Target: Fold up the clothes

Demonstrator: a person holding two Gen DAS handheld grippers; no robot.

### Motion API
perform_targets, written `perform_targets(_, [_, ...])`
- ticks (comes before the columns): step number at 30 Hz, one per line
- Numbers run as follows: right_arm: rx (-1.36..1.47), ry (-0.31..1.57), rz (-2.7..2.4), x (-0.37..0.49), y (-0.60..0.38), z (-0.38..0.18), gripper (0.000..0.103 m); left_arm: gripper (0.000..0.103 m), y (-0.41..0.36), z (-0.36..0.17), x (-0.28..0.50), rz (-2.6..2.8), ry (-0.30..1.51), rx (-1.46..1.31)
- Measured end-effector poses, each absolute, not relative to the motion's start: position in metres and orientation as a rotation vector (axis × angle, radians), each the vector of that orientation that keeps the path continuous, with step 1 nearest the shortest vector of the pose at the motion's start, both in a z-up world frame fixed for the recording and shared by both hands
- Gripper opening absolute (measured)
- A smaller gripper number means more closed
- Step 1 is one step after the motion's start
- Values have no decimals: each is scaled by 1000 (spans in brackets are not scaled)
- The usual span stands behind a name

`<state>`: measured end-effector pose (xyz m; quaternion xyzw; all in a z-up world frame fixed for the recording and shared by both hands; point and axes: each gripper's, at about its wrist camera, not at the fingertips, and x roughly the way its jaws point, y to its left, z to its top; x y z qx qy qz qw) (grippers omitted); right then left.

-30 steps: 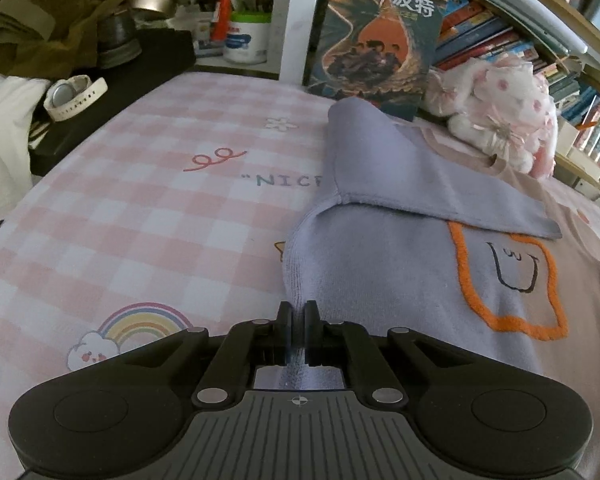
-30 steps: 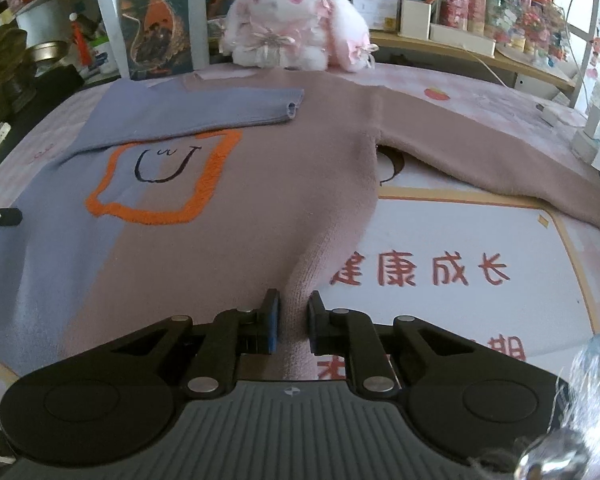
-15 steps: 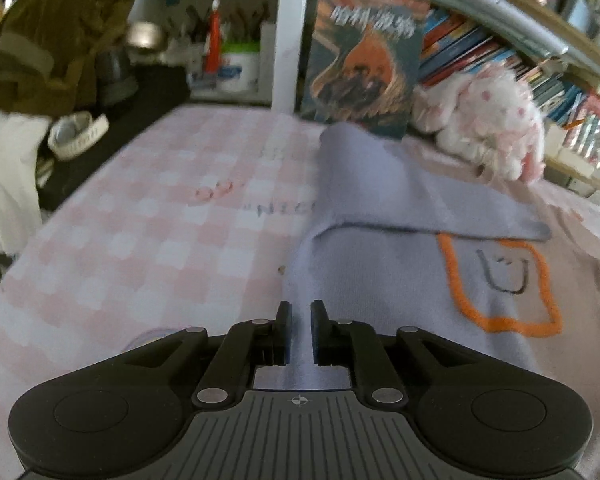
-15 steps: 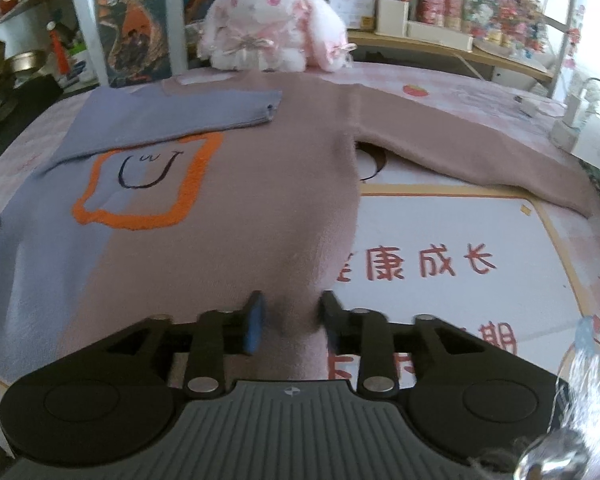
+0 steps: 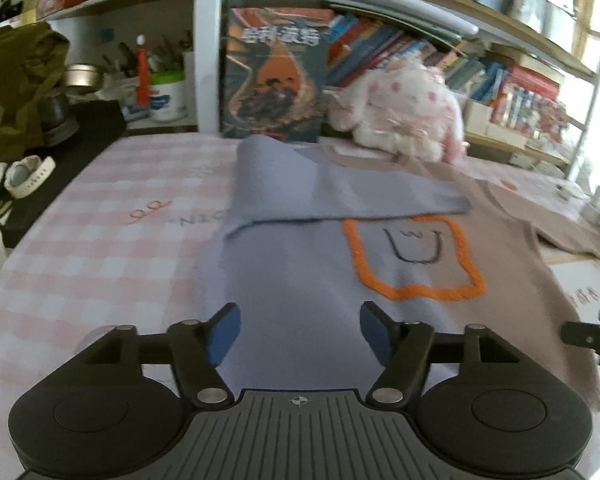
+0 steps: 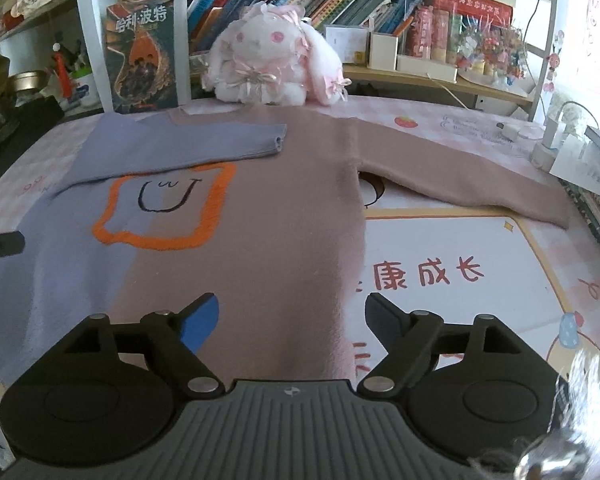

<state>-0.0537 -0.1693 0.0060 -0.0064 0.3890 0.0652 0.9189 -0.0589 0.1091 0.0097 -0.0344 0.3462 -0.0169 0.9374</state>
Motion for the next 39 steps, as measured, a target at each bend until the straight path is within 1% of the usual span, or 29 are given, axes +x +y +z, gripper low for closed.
perform_targets(5, [-11,805,101,-65,-162,7,81,75,101,6,-66,-95,711,-17])
perform_targets(16, [-29,826,-4,-94,-159,9,83,76,102,-9,-67,-169,764,-29])
perform_targets(25, [-17,822,-89,-106,-173,14,84,76,95,-10,-60,-206,767,-49])
perform_targets(39, [40,818,-92,-83,-209,12,84,76,84,-11,-48,-101,784,-72])
